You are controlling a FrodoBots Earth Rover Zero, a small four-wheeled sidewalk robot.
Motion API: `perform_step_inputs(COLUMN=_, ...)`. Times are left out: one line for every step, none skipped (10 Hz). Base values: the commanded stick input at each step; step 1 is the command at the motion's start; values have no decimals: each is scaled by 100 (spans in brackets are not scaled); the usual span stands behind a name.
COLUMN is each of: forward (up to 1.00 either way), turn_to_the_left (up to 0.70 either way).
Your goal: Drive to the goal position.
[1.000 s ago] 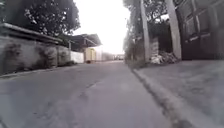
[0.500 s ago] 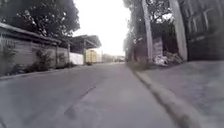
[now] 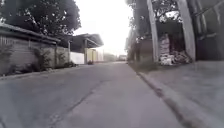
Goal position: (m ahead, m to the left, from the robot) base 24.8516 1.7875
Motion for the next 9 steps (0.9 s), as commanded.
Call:
perform_step_inputs(forward=100, turn_to_the_left=-40)
perform_step_inputs(forward=100, turn_to_the_left=-18)
perform_step_inputs(forward=100, turn_to_the_left=0)
perform_step_inputs(forward=100, turn_to_the_left=0)
perform_step_inputs(forward=100, turn_to_the_left=0)
perform_step_inputs(forward=100, turn_to_the_left=0)
perform_step_inputs(forward=100, turn_to_the_left=0)
perform_step_inputs(forward=100, turn_to_the_left=0)
perform_step_inputs(forward=100, turn_to_the_left=-9)
